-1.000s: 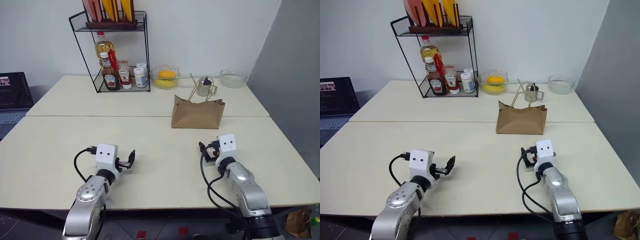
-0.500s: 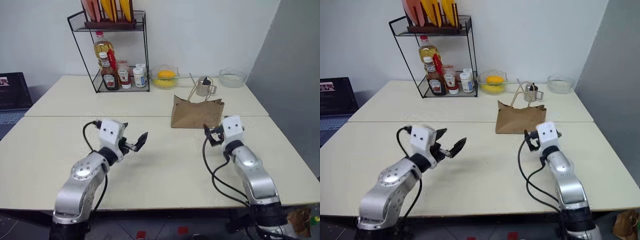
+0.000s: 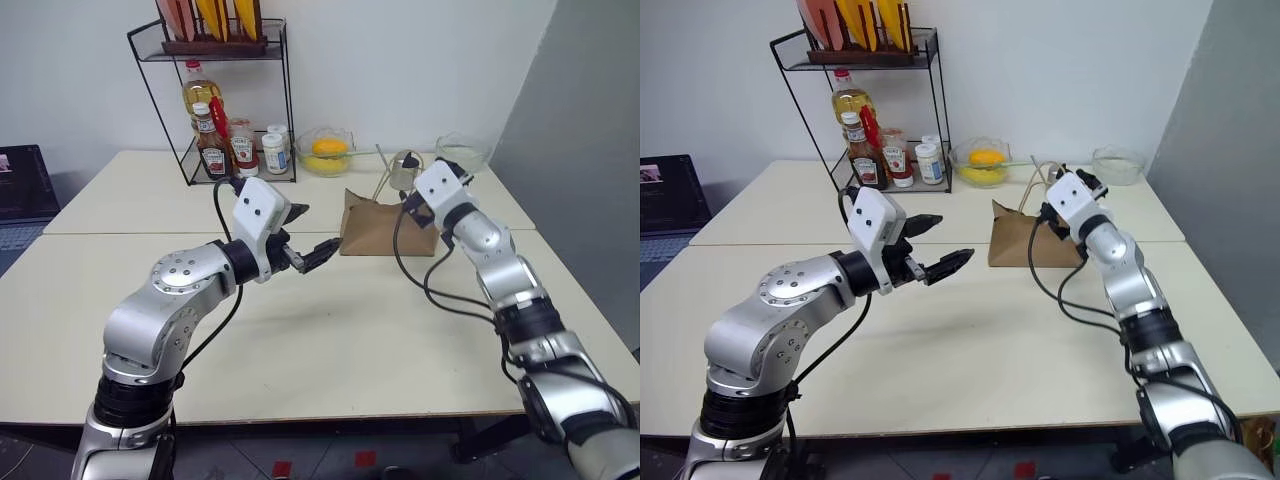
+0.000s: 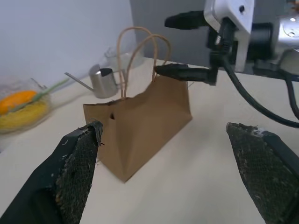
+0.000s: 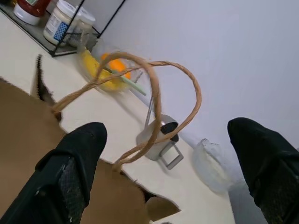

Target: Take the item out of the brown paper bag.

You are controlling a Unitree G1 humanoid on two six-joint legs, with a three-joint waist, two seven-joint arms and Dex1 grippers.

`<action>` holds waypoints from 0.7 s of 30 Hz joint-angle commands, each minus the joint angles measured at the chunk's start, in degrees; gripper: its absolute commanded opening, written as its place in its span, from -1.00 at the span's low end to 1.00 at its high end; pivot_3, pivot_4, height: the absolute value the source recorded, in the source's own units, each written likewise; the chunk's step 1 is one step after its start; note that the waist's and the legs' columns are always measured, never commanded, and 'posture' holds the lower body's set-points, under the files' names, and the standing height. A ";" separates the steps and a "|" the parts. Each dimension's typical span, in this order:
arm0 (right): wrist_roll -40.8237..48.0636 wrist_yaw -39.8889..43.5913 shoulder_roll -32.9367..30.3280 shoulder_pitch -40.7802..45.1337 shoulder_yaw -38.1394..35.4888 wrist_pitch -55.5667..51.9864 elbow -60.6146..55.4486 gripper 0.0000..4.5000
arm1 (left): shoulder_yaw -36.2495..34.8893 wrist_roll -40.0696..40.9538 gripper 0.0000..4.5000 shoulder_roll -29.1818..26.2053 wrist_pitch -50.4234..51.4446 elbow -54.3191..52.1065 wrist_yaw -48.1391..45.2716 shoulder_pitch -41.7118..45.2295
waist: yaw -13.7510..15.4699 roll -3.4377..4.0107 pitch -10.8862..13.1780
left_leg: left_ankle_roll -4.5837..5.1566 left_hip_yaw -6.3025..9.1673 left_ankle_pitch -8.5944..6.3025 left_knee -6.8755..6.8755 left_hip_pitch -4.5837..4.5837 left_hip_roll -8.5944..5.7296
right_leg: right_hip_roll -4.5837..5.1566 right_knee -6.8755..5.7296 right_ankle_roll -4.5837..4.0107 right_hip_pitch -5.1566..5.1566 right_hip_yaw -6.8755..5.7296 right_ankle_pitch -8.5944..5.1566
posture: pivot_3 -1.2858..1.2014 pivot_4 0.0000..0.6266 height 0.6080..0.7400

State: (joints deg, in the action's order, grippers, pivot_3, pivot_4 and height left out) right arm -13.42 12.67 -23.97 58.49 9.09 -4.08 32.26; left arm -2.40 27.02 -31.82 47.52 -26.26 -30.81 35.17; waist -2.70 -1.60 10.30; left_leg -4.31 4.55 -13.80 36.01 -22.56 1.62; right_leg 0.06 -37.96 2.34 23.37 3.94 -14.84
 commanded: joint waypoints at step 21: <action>-19.76 -4.37 -0.37 30.13 14.41 19.44 41.15 1.00 | -3.19 0.17 1.00 1.60 -0.58 -3.96 7.33 1.13 | -0.37 0.03 0.02 | -0.01 -0.01 0.01 -0.03 -0.07 -0.07 | 0.08 -0.06 -0.02 0.12 0.03 0.01 | 0.03 -0.52 1.00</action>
State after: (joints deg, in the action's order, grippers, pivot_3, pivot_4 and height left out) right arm -32.56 8.85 -24.09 85.76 23.18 14.56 73.43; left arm -4.21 26.88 -30.13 47.21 -27.61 -24.20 35.41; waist -3.06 -1.57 10.32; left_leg -4.32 4.54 -13.79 35.98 -22.63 1.55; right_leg 0.14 -38.02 2.32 23.49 3.97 -14.83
